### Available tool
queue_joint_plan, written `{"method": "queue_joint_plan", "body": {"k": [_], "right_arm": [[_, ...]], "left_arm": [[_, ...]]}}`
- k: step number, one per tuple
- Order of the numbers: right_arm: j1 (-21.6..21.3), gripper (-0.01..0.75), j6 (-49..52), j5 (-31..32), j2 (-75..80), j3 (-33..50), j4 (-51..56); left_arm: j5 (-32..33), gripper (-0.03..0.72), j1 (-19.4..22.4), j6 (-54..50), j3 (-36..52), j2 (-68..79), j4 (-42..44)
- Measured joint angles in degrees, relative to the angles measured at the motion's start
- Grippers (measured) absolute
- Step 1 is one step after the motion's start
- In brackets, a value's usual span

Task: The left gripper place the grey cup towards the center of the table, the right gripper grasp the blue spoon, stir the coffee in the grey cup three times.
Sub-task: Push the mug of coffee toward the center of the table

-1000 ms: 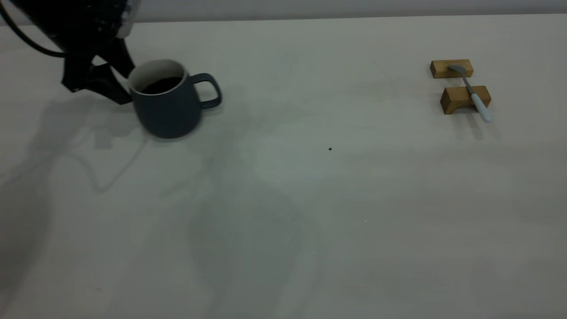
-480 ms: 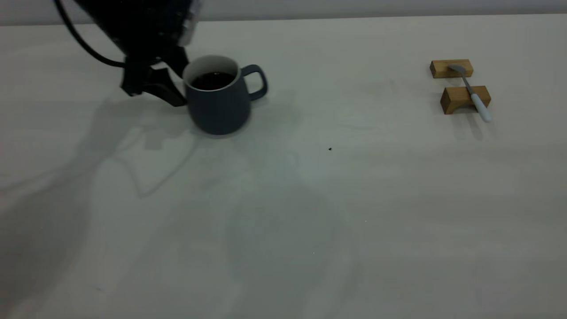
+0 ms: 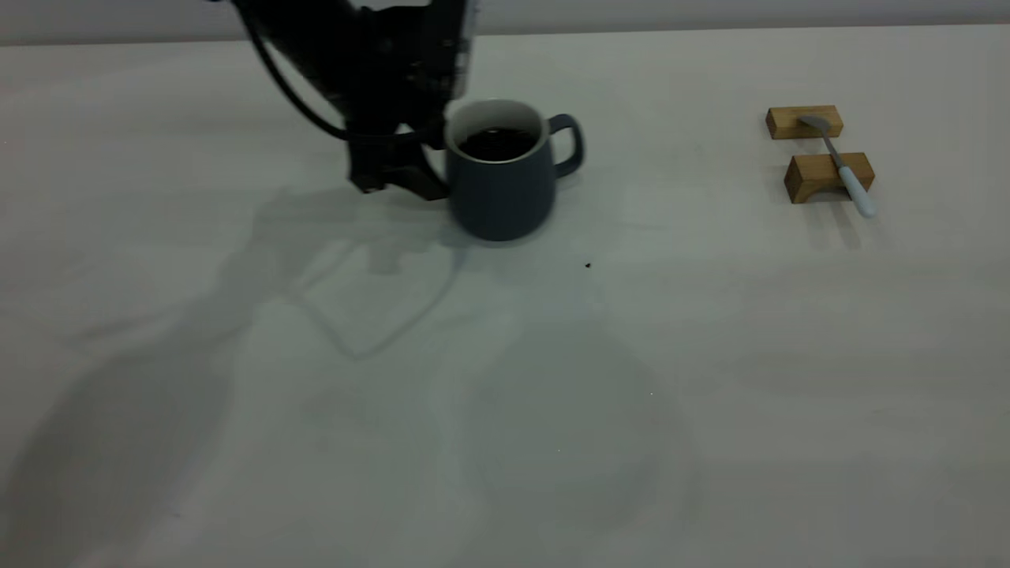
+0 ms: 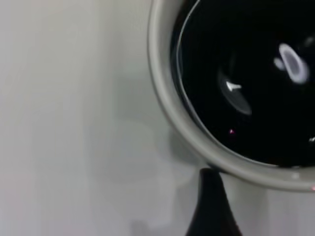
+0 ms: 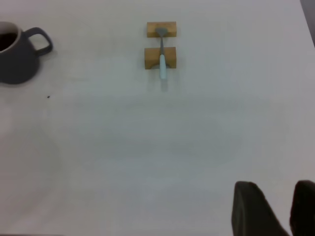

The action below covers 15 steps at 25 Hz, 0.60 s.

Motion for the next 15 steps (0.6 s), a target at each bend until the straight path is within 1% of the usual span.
{"method": "queue_joint_plan", "body": {"k": [9, 15], "right_arm": [[0.0, 0.238, 0.0, 0.0, 0.0, 0.0, 0.0], [0.0, 0.238, 0.0, 0.0, 0.0, 0.0, 0.0]], "left_arm": [[-2.3, 0.585, -5.2, 0.1, 0.0, 0.1, -1.4], [-4.8, 0.585, -6.6, 0.1, 0.0, 0.1, -5.6]]}}
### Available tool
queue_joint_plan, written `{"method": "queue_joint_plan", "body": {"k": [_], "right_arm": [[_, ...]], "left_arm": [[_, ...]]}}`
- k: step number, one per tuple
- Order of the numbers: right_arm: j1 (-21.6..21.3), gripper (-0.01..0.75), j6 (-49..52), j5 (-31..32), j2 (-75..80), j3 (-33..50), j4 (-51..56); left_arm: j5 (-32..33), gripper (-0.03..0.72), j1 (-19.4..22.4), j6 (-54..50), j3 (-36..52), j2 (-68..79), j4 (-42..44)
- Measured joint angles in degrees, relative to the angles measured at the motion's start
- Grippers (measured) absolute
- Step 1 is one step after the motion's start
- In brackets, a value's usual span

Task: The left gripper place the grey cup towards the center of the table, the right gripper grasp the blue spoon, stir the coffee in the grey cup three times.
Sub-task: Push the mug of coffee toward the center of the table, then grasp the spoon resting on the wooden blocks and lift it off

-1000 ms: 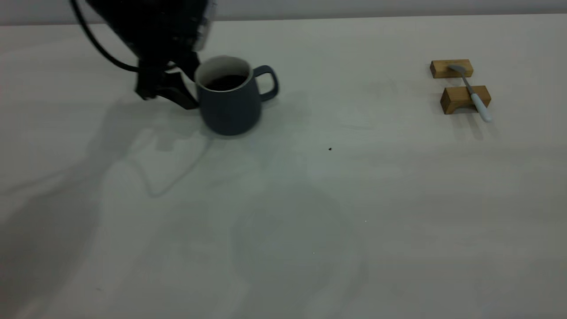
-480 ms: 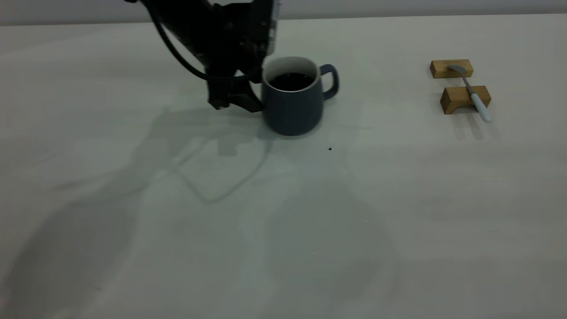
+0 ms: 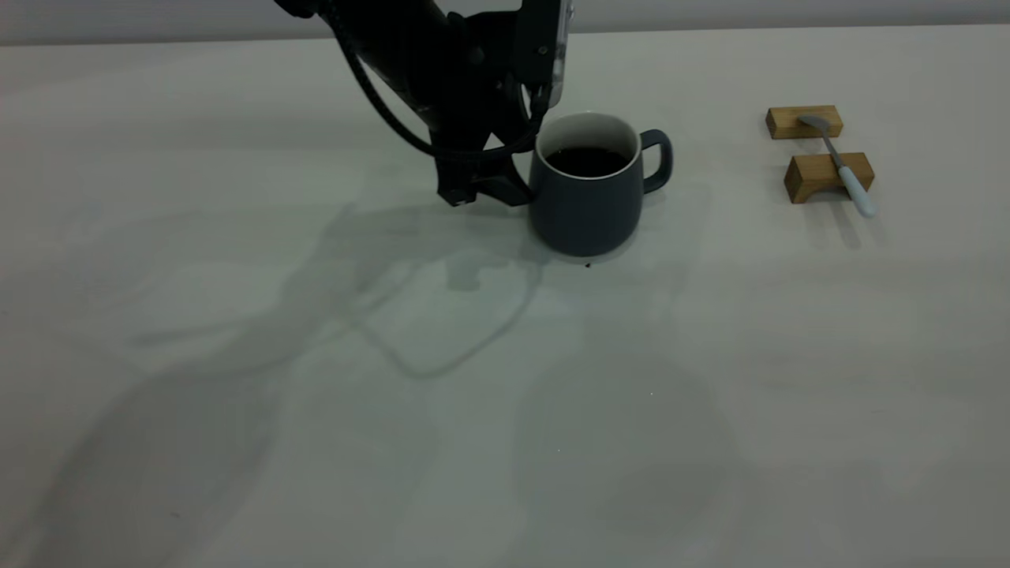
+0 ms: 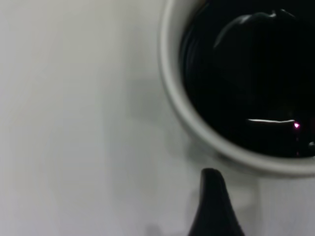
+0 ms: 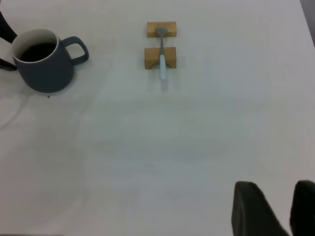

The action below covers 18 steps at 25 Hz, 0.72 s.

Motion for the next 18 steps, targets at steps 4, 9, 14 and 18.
{"method": "queue_joint_plan", "body": {"k": [4, 9, 14, 18], "right_arm": [[0.0, 0.238, 0.0, 0.0, 0.0, 0.0, 0.0], [0.0, 0.238, 0.0, 0.0, 0.0, 0.0, 0.0], [0.0, 0.238, 0.0, 0.0, 0.0, 0.0, 0.0], [0.0, 0.238, 0.0, 0.0, 0.0, 0.0, 0.0]], "left_arm": [[-0.9, 0.585, 0.1, 0.1, 0.0, 0.0, -0.8], [2.2, 0.585, 2.4, -4.3, 0.1, -1.2, 1.2], [14.2, 0.585, 7.4, -23.2, 0.1, -8.7, 11.4], [26.4, 0.585, 8.8, -44.7, 0.1, -17.7, 19.1]]}}
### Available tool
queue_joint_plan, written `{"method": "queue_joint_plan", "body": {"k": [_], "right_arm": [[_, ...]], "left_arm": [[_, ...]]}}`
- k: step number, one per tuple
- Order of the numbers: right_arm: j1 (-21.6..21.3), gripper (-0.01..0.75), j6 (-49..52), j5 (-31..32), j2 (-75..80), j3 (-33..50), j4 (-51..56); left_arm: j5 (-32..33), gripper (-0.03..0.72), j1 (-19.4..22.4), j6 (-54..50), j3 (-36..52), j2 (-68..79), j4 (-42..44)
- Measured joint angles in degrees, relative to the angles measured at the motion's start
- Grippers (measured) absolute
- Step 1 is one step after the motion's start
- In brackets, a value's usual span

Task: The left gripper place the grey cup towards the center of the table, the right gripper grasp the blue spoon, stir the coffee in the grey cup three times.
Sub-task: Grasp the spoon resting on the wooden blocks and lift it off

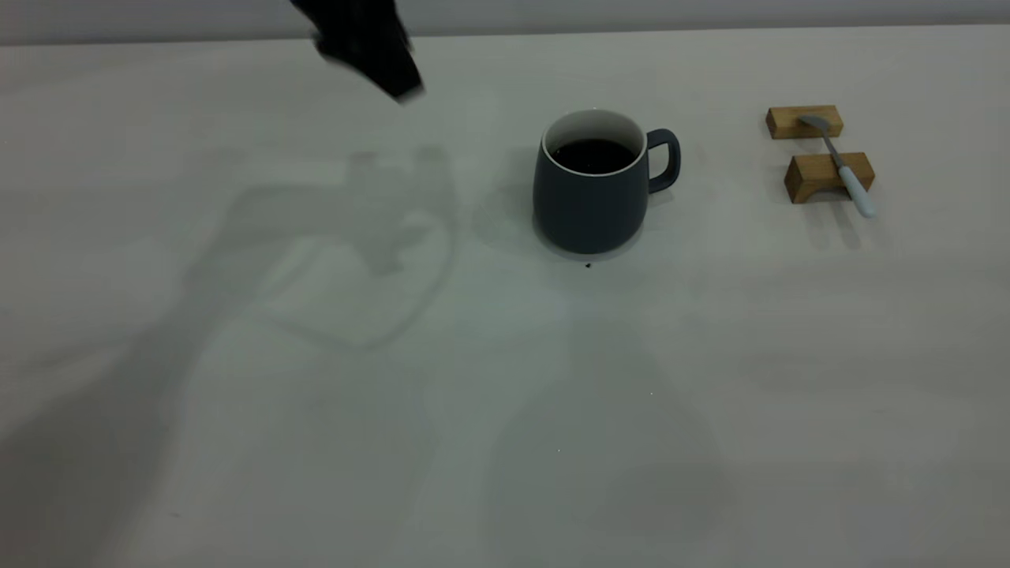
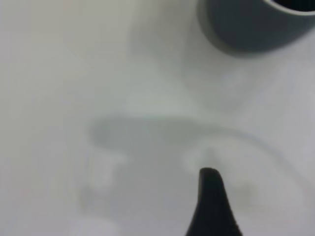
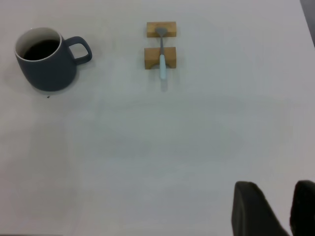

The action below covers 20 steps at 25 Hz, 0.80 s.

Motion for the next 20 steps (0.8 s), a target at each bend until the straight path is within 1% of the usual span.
{"method": "queue_joint_plan", "body": {"k": [5, 6, 7, 10, 15, 18, 20], "right_arm": [[0.0, 0.238, 0.0, 0.0, 0.0, 0.0, 0.0], [0.0, 0.238, 0.0, 0.0, 0.0, 0.0, 0.0], [0.0, 0.238, 0.0, 0.0, 0.0, 0.0, 0.0], [0.0, 0.238, 0.0, 0.0, 0.0, 0.0, 0.0], [0.0, 0.238, 0.0, 0.0, 0.0, 0.0, 0.0], [0.0, 0.238, 0.0, 0.0, 0.0, 0.0, 0.0], [0.0, 0.238, 0.0, 0.0, 0.0, 0.0, 0.0]], "left_arm": [[15.1, 0.585, 0.0, -27.5, 0.0, -13.3, 6.6], [17.9, 0.585, 0.0, -31.0, 0.0, -16.0, 7.5], [19.3, 0.585, 0.0, -34.5, 0.1, -18.2, 8.7], [19.3, 0.585, 0.0, -40.7, 0.1, -25.0, 11.3], [19.3, 0.585, 0.0, -48.3, 1.3, -34.4, 12.4], [19.3, 0.585, 0.0, -50.3, 6.5, -40.9, 12.9], [19.3, 0.585, 0.0, -50.9, 12.7, -46.0, 12.9]]}}
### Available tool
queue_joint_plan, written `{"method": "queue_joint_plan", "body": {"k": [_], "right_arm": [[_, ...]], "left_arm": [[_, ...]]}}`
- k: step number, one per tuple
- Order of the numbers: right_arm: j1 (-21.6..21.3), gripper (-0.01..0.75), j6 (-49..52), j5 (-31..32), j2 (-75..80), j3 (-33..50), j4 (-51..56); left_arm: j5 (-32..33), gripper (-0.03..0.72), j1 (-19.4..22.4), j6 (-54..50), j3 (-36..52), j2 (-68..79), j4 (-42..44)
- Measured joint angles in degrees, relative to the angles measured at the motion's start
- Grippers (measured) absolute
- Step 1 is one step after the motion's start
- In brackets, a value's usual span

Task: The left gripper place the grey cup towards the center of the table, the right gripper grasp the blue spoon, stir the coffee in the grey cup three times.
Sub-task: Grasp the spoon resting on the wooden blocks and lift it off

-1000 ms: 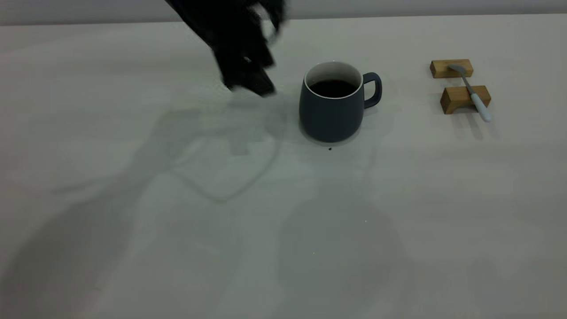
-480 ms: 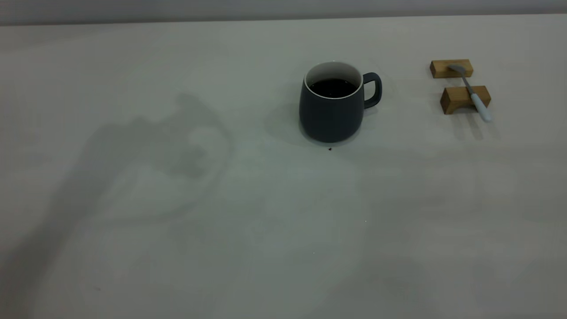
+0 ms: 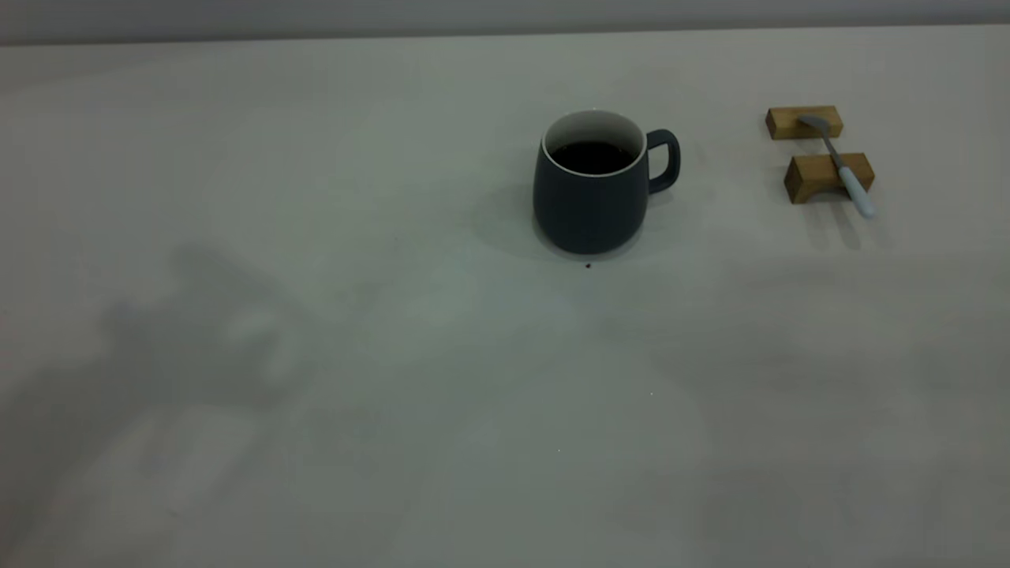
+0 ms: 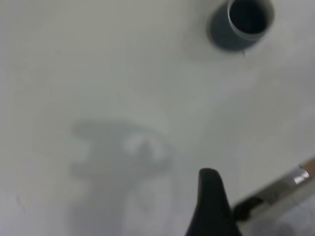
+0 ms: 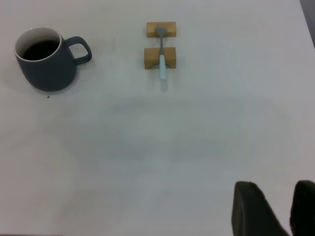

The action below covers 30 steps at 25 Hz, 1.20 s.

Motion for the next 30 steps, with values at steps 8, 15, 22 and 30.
{"method": "queue_joint_plan", "body": {"k": [8, 15, 22, 30], "right_arm": [[0.0, 0.238, 0.0, 0.0, 0.0, 0.0, 0.0], [0.0, 0.238, 0.0, 0.0, 0.0, 0.0, 0.0], [0.0, 0.238, 0.0, 0.0, 0.0, 0.0, 0.0], [0.0, 0.238, 0.0, 0.0, 0.0, 0.0, 0.0]], "left_arm": [[0.0, 0.585, 0.0, -2.0, 29.4, -18.2, 1.0], [-0.3, 0.585, 0.0, -4.6, 47.1, -33.9, 5.3], [-4.8, 0.585, 0.0, -4.7, 54.2, -47.7, 6.7], [-3.6, 0.585, 0.0, -4.8, 55.8, -57.7, 7.0]]}}
